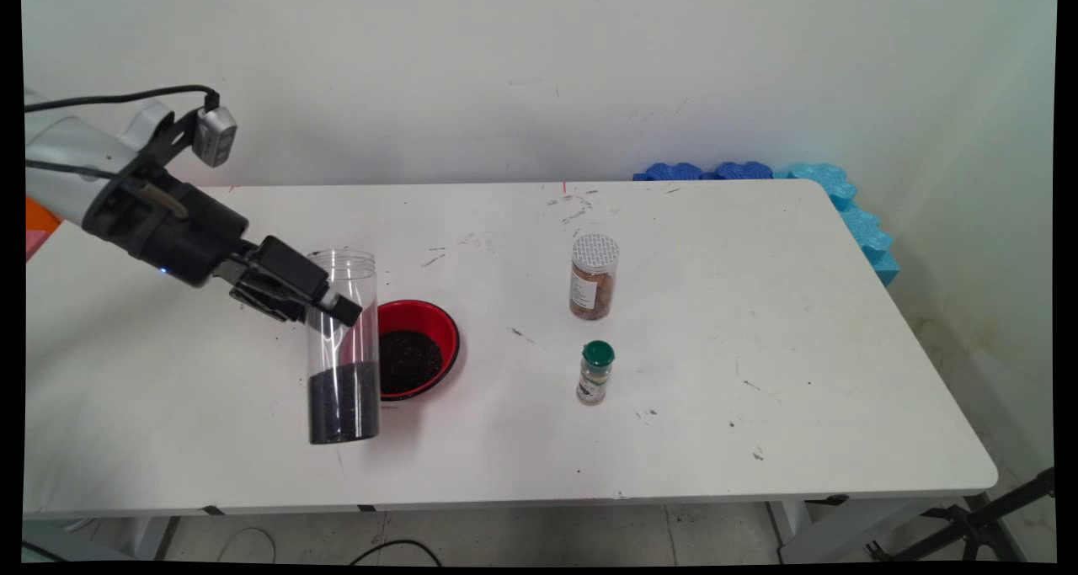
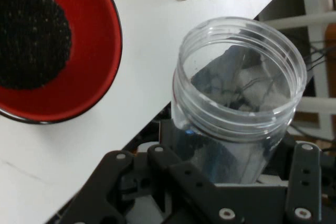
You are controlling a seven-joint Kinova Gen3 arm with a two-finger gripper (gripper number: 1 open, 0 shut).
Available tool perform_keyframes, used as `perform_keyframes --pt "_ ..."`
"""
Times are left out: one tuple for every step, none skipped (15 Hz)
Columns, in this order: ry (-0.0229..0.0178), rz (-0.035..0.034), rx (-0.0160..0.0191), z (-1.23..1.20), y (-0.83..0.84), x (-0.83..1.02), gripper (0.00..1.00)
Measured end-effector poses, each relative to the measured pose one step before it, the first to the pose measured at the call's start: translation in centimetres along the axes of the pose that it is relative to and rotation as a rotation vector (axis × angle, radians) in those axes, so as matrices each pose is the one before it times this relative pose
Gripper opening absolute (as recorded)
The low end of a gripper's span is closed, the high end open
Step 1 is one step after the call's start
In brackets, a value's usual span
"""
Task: Pour the black seasoning powder in the red bowl
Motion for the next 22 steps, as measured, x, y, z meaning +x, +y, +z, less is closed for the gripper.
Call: perform_keyframes --pt "0.00250 -0.03469 -0.00511 0.099 -0.033 -0.051 0.00" --pt "0.00276 -0.03620 -0.00389 0.094 -0.072 -0.063 0.00" --pt "0.00235 -0.03272 -0.00230 0.053 -0.106 -0.081 0.00" --pt "0.00041 -0.02511 0.00050 0.038 -0.125 -0.054 0.00" --pt "0.00052 -0.02945 -0.00086 0.071 -0.127 -0.018 0.00" --pt "0.00084 -0.02823 -0.00220 0.040 -0.124 -0.031 0.00" --pt "0.00012 -0.02288 -0.00278 0.044 -0.081 0.004 0.00" --pt "-0.00329 -0.02587 -0.00438 0.105 -0.068 0.023 0.00" --pt "-0.00329 -0.02634 -0.00507 0.109 -0.059 0.015 0.00" --pt "-0.00319 -0.02347 -0.00521 0.102 -0.024 0.033 0.00" --pt "-0.00311 -0.03112 -0.00654 0.126 -0.008 0.084 0.00" --pt "-0.00206 -0.03458 -0.00677 0.097 -0.038 0.051 0.00" --pt "-0.00141 -0.03173 -0.00612 0.091 -0.026 0.068 0.00" --pt "-0.00103 -0.03763 -0.00580 0.113 -0.026 0.102 0.00" --pt "0.00007 -0.03706 -0.00580 0.089 -0.054 0.088 0.00" --pt "0.00076 -0.03280 -0.00510 0.092 -0.030 0.097 0.00" --pt "0.00058 -0.03884 -0.00674 0.123 0.002 0.130 0.00" --pt "0.00076 -0.03637 -0.00666 0.098 -0.011 0.096 0.00" --pt "0.00031 -0.03127 -0.00563 0.089 0.002 0.073 0.00" --pt "-0.00024 -0.03616 -0.00646 0.116 0.014 0.061 0.00" --pt "-0.00124 -0.03683 -0.00642 0.115 0.008 0.066 0.00" --pt "-0.00079 -0.03019 -0.00498 0.094 0.004 0.057 0.00"
